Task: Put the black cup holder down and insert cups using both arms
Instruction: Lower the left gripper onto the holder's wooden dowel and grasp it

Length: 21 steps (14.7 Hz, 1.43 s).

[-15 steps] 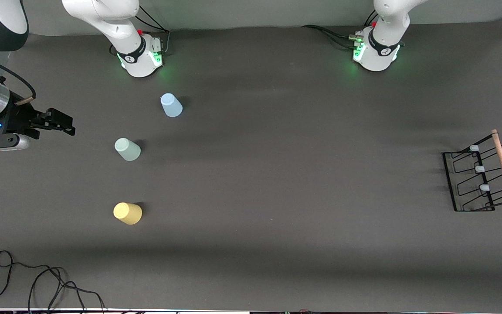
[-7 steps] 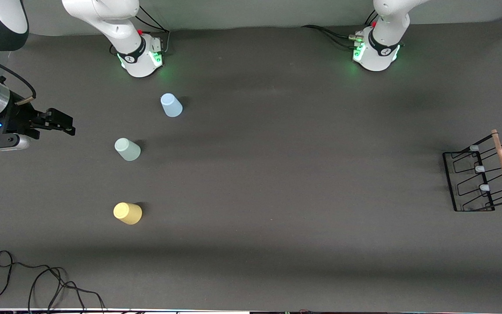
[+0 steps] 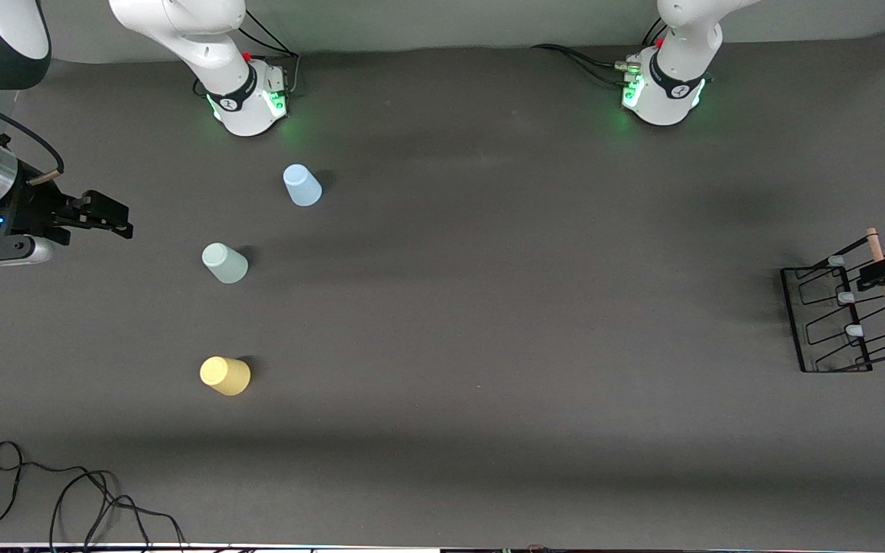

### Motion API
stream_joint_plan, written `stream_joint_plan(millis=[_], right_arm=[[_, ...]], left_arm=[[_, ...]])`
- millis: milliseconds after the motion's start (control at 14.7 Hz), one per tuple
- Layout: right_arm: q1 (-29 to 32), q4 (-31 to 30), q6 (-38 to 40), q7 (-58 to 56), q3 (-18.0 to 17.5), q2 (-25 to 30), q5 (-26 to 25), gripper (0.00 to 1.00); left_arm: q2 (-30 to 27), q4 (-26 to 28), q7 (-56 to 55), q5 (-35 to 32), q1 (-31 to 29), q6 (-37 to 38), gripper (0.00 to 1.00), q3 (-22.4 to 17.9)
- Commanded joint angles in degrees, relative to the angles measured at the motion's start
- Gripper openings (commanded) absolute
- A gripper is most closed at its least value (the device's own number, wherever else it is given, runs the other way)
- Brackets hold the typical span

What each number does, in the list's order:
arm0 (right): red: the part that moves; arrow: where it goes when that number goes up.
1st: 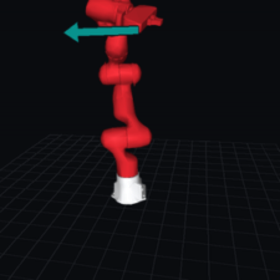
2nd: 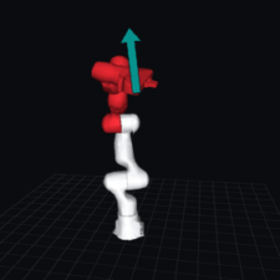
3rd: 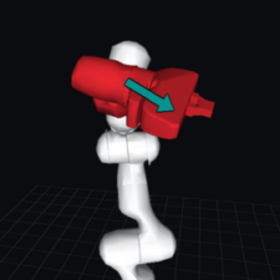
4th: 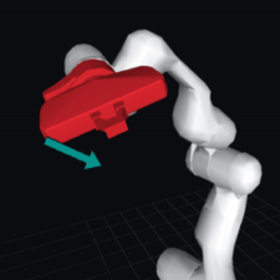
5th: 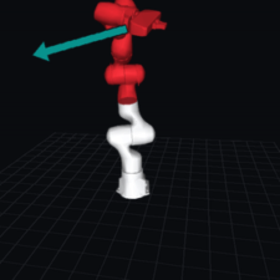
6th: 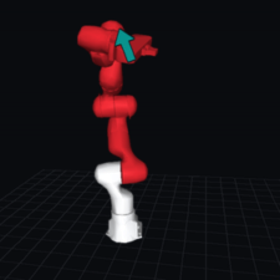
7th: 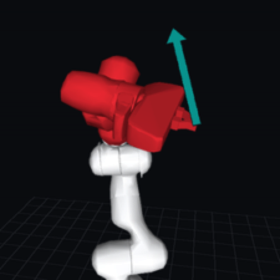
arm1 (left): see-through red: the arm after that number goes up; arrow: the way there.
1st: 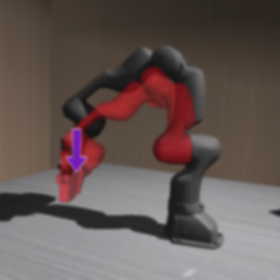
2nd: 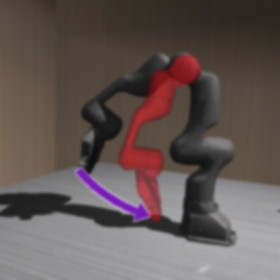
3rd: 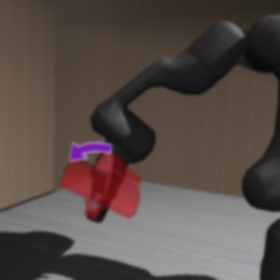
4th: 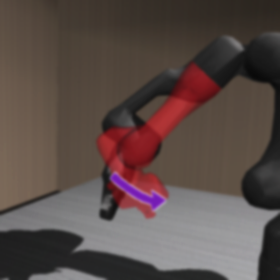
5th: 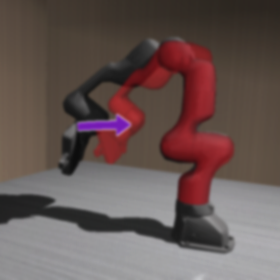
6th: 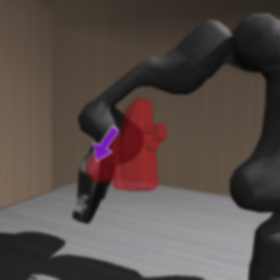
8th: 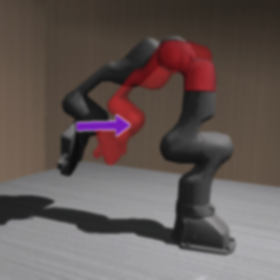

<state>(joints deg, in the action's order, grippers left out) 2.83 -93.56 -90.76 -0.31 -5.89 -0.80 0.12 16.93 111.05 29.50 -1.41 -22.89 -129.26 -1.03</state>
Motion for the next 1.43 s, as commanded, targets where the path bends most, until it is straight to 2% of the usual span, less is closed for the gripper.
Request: stream_joint_plan(millis=[0, 68, 339, 475, 611, 746, 814, 1086, 1221, 1357], right_arm=[[-0.46, 0.49, 0.58, -0.4, 0.17, 0.19, -0.39, 1.0], [-0.46, 0.49, 0.58, -0.4, 0.17, 0.19, -0.39, 1.0], [-0.46, 0.49, 0.49, -0.4, 0.17, 0.19, -0.39, 1.0], [-0.46, 0.49, 0.49, -0.4, 0.17, 0.19, -0.39, 1.0], [-0.46, 0.49, 0.49, -0.4, 0.17, 0.19, -0.39, 1.0], [-0.46, 0.49, 0.49, -0.4, 0.17, 0.1, -0.39, 1.0], [-0.46, 0.49, 0.41, -0.4, 0.17, 0.1, -0.39, 1.0], [-0.46, 0.49, 0.4, -0.48, 0.17, 0.1, -0.39, 1.0], [-0.37, 0.49, 0.32, -0.48, 0.17, 0.1, -0.39, 1.0], [-0.46, 0.49, 0.32, -0.48, 0.17, 0.1, -0.39, 1.0]], left_arm=[[0.56, -0.22, -0.76, 0.27, 0.66, -1.0, 0.81, -0.47], [0.47, -0.31, -0.76, 0.27, 0.57, -0.82, 0.75, -0.47], [-0.05, -1.01, -0.85, 0.27, 0.22, 0.41, 0.64, -0.55], [-0.23, -1.62, -0.76, 0.27, -0.05, 1.46, 0.6, -0.55], [-0.23, -2.07, -0.67, 0.27, -0.14, 2.52, 0.4, -0.64], [-0.49, -2.07, -0.85, 0.27, -0.14, 2.7, 0.1, -0.64], [-0.5, -2.07, -0.76, 0.27, -0.14, 2.78, 0.0, -0.64], [-1.98, -5.65, -0.67, 0.27, -0.14, 8.91, 0.0, -0.64], [-2.95, -11.18, -0.94, 0.53, -0.14, 16.63, 0.0, -0.73], [-2.96, -19.69, -2.95, 0.53, 0.13, 26.38, 0.0, -0.64]])
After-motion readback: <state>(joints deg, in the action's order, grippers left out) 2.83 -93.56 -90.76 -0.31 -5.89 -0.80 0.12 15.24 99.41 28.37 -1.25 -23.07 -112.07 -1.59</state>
